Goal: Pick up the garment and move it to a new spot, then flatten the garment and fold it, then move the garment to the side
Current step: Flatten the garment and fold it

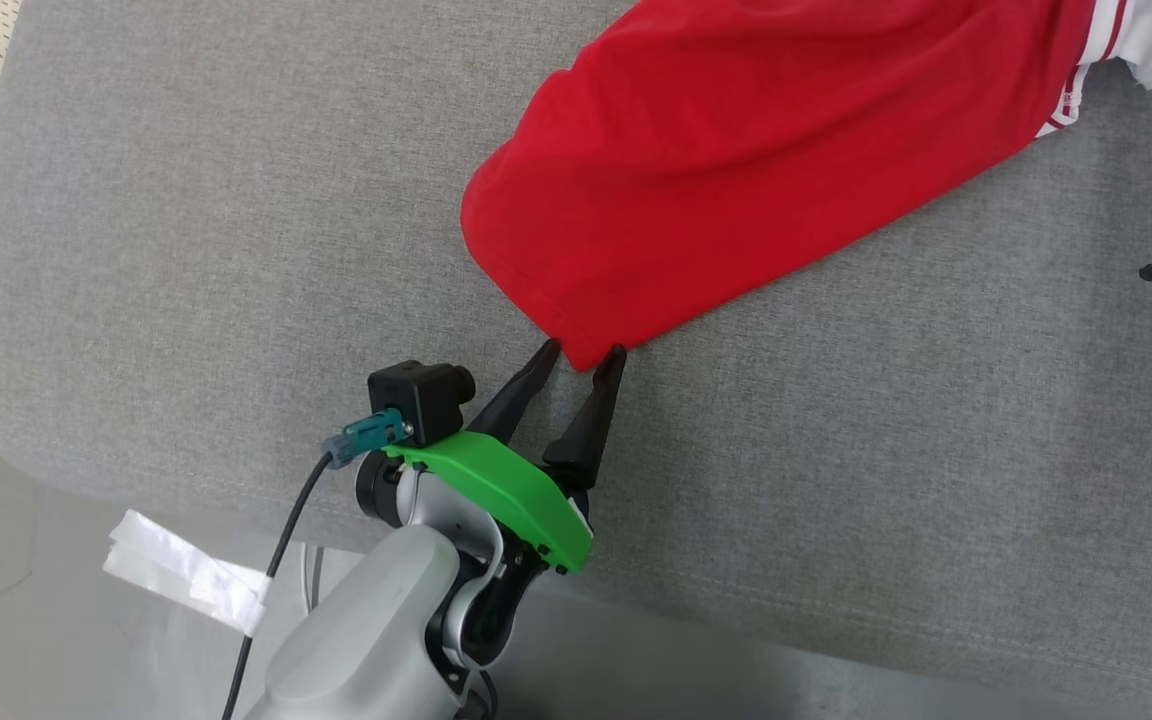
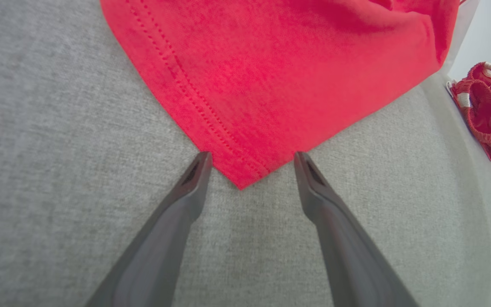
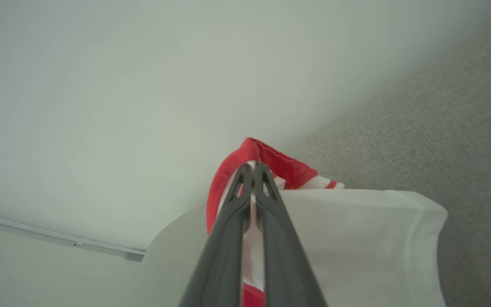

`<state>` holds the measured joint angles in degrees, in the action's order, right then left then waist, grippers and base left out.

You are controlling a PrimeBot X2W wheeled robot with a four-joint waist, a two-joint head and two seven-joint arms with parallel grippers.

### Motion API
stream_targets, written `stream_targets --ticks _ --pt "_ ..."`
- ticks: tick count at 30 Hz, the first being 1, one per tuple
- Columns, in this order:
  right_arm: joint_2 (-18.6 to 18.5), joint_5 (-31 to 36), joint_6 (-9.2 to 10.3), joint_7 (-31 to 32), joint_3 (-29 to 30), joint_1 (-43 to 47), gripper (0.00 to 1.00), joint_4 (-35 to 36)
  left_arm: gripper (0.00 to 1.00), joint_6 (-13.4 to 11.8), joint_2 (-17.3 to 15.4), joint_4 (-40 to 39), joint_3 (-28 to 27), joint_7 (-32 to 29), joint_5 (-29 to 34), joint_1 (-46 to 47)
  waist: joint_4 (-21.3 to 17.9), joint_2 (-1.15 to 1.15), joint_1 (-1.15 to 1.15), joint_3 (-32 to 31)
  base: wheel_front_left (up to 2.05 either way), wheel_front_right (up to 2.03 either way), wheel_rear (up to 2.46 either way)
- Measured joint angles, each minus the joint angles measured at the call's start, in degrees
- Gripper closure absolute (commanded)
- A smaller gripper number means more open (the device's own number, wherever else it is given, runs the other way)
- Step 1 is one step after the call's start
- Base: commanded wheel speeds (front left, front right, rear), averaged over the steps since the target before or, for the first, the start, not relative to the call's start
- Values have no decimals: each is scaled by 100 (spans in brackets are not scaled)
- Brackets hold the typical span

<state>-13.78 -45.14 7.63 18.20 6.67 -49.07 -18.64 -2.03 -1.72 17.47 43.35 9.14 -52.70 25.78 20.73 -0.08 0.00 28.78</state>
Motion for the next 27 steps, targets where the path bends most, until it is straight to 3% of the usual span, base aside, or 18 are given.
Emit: stream_targets --ticks 27 --pt "-67 42 -63 -2 -109 -180 100 -411 0 -103 -14 -88 -120 34 -141 -167 -113 0 0 -50 0 0 0"
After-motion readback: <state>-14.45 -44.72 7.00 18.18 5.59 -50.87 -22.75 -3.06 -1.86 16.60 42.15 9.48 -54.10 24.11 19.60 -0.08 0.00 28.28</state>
